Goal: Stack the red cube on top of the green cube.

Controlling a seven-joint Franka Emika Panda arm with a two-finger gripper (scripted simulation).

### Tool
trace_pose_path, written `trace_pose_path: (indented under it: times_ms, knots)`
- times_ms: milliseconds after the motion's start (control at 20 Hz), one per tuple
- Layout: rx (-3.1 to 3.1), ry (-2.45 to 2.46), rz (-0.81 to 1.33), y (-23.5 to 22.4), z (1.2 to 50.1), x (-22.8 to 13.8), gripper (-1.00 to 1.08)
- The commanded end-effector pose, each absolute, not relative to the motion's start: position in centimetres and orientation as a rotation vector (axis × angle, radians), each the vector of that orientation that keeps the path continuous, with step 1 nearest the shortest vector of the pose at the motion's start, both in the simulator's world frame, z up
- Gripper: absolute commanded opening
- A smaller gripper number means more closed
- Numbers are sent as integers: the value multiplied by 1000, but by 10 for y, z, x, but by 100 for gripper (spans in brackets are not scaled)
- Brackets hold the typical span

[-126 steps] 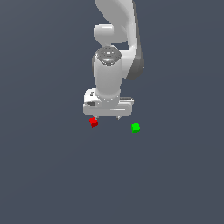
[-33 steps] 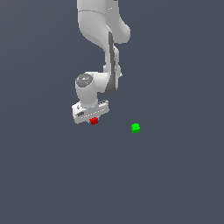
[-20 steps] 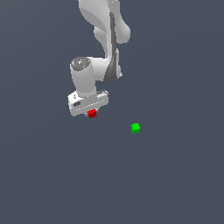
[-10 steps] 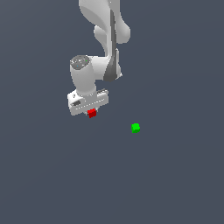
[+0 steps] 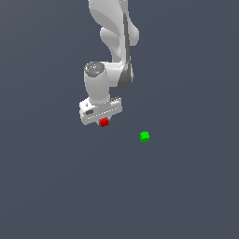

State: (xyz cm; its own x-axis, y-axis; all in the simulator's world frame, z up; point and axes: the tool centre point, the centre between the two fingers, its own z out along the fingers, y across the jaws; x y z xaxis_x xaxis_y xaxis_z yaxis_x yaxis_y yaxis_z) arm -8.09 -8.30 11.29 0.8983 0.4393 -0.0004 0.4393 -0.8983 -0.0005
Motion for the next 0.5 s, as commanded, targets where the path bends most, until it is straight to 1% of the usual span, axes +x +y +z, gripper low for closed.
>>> trace_pose_path:
  times_ms: [0, 200, 450]
  knots:
    - [-3060, -710, 0, -65, 109, -78, -100]
    - [-3059, -710, -1, -29, 100, -73, -100]
    - [-3059, -710, -1, 29, 86, -64, -100]
